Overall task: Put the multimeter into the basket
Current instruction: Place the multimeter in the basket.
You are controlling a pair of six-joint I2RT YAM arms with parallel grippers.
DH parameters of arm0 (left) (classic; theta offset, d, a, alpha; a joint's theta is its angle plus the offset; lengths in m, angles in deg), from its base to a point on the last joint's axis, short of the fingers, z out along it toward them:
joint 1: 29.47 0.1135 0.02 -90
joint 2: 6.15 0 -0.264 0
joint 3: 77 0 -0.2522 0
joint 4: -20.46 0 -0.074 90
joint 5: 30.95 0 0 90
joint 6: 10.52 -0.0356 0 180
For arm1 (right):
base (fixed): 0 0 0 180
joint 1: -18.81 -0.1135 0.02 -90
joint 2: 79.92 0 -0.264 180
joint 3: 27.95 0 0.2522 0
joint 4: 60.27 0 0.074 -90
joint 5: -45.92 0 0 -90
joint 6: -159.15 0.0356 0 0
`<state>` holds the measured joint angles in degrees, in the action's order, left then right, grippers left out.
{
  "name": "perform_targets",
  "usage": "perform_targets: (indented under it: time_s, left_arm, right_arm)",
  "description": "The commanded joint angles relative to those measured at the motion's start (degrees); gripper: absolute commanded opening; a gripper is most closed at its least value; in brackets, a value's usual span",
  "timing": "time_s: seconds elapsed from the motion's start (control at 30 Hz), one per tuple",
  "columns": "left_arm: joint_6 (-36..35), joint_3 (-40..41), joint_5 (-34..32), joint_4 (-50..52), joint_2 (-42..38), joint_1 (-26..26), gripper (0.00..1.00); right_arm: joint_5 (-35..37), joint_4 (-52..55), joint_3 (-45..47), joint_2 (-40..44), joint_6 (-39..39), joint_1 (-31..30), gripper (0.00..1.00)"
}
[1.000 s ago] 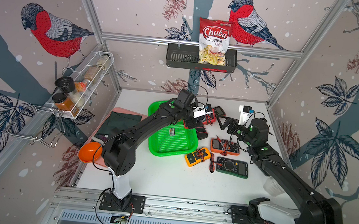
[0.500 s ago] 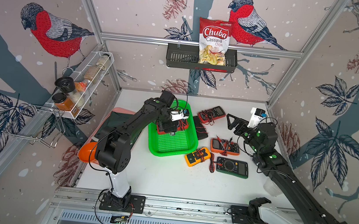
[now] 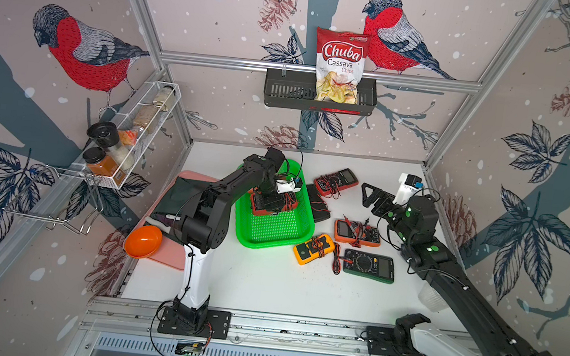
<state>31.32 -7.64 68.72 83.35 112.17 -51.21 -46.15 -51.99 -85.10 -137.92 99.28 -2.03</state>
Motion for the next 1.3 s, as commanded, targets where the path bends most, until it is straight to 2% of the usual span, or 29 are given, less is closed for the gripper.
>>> perform_targets:
  time_s: [0.0,0.03,0.07,0.13,0.9,1.0,1.17,1.27]
  left_arm:
    - [0.4,-1.3,-2.4,0.2,1.0,0.2,0.43]
    - [0.5,-1.4,-2.9,-0.2,1.2,0.2,0.60]
    - [0.6,-1.4,-3.4,-0.4,1.4,0.2,0.69]
    - [0.5,-1.4,-4.1,-0.6,1.6,0.2,0.97]
    - [2.7,2.6,-14.0,-2.6,-2.6,1.6,0.98]
    - [2.9,3.4,-12.9,-3.2,-3.9,1.8,0.98]
    - [3.8,4.0,-6.0,-4.7,-8.7,1.6,0.98]
    - [6.2,7.8,-4.7,-10.2,-14.4,1.1,0.98]
  right_arm:
    - [0.3,-0.4,-0.5,-0.4,0.0,0.1,1.00]
    - [0.3,-0.5,-0.5,-0.6,0.0,0.1,1.00]
    - [0.2,-0.6,-0.5,-0.8,0.1,0.1,1.00]
    - [0.0,-0.8,-0.5,-1.0,0.2,0.1,1.00]
    - [0.3,-0.8,0.5,-1.1,0.0,0.6,1.00]
    - [0.3,-0.6,0.7,-0.5,0.0,0.9,1.00]
    - [1.5,1.3,0.6,-0.4,0.3,1.5,1.00]
    - [2.0,3.0,0.5,-1.1,0.8,2.2,1.00]
